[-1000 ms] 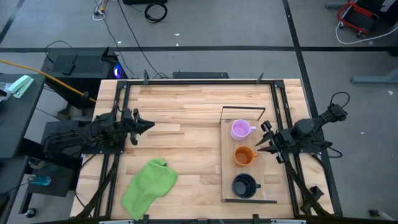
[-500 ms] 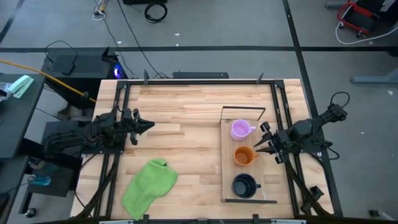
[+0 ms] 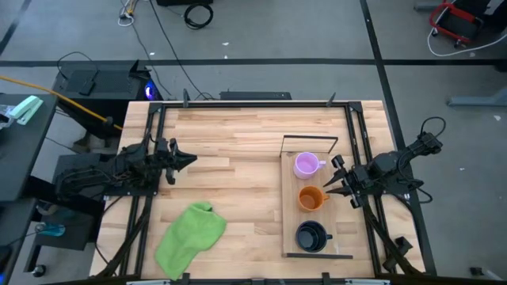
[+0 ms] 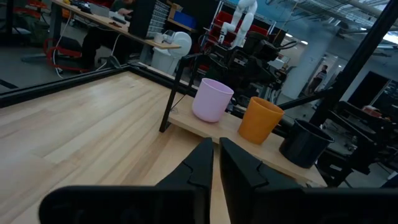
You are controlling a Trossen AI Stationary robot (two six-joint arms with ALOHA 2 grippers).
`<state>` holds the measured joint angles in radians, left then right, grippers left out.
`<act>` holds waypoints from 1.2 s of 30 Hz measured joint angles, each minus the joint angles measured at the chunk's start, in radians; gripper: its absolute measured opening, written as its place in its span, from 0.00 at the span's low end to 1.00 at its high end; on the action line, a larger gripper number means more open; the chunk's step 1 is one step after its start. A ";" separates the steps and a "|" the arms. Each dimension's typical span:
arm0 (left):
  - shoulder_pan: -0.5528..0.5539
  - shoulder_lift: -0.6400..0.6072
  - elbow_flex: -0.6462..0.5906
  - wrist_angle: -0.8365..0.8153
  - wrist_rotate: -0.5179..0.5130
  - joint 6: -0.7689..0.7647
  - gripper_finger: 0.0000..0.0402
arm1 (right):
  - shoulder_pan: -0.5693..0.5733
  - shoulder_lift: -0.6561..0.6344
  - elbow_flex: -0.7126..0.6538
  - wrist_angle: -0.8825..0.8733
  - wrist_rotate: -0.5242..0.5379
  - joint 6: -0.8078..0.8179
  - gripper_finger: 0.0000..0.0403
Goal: Stack small to large cups/mugs on shelf
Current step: Return to Home Position
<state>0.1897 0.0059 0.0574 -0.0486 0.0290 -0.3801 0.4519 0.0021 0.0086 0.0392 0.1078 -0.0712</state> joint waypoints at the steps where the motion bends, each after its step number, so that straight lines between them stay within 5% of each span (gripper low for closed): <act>1: 0.000 0.000 0.000 0.000 0.000 -0.001 0.09 | 0.000 0.000 0.000 0.000 0.000 0.000 0.24; 36: 0.000 0.000 0.000 0.000 0.000 0.000 0.07 | 0.000 0.000 0.000 0.000 0.000 0.000 0.24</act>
<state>0.1895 0.0063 0.0574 -0.0490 0.0292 -0.3802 0.4519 0.0021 0.0082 0.0395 0.1078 -0.0711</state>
